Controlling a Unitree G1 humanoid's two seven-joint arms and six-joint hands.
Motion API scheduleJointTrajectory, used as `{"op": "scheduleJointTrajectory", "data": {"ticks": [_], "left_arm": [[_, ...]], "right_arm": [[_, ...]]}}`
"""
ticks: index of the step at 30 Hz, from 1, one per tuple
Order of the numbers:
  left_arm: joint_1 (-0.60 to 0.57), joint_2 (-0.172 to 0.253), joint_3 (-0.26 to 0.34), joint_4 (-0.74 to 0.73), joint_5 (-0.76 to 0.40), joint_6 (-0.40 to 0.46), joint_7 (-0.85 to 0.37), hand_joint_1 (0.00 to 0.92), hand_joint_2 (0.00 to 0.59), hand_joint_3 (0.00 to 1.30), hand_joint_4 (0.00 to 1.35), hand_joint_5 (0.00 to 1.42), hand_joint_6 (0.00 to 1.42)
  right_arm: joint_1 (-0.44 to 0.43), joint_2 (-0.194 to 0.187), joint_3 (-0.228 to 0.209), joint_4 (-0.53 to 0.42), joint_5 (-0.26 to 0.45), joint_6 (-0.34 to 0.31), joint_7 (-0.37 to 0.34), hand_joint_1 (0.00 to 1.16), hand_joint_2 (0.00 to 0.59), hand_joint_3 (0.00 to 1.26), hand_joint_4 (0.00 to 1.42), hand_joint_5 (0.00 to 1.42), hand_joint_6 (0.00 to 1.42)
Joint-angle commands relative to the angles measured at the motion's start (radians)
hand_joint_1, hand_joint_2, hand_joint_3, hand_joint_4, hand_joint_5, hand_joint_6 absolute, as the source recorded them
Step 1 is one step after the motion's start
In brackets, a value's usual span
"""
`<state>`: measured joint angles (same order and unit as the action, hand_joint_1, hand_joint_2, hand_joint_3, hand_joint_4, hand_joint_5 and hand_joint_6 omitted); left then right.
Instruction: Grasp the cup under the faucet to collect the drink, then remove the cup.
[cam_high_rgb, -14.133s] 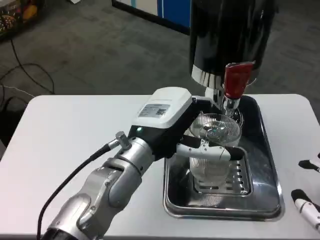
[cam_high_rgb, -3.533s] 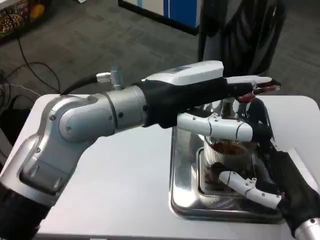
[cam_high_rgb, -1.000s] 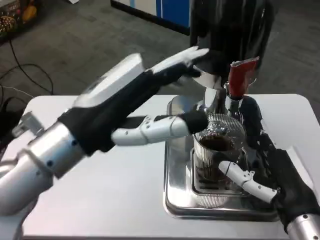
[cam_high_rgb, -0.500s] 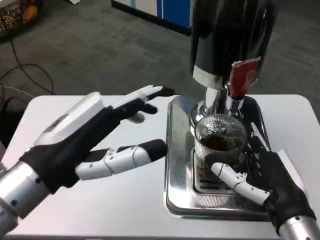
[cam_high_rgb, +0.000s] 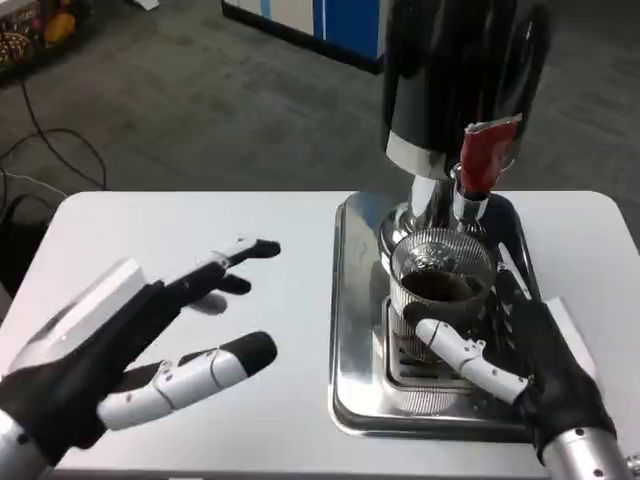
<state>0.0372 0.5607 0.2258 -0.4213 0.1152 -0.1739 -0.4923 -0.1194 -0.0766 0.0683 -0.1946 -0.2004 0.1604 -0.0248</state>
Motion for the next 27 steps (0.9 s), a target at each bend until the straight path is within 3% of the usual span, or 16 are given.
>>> {"op": "scheduleJointTrajectory", "data": {"ticks": [1,10,27], "left_arm": [[0.051,0.001,0.015,-0.029,-0.013,0.014,0.011,0.0,0.1,0.16,0.08,0.22,0.31],[0.108,0.015,0.029,-0.041,-0.014,0.03,0.0,0.0,0.1,0.16,0.08,0.22,0.3],[0.098,0.032,0.03,-0.017,-0.014,0.037,-0.004,0.0,0.098,0.16,0.07,0.21,0.28]], "right_arm": [[-0.025,0.023,0.009,0.027,-0.006,-0.019,-0.025,0.63,0.204,0.0,0.0,0.07,0.0],[-0.053,0.048,0.014,0.071,-0.008,-0.038,-0.051,0.64,0.203,0.0,0.0,0.07,0.0],[-0.049,0.084,0.037,0.126,-0.059,-0.093,-0.138,0.65,0.195,0.0,0.0,0.05,0.0]]}}
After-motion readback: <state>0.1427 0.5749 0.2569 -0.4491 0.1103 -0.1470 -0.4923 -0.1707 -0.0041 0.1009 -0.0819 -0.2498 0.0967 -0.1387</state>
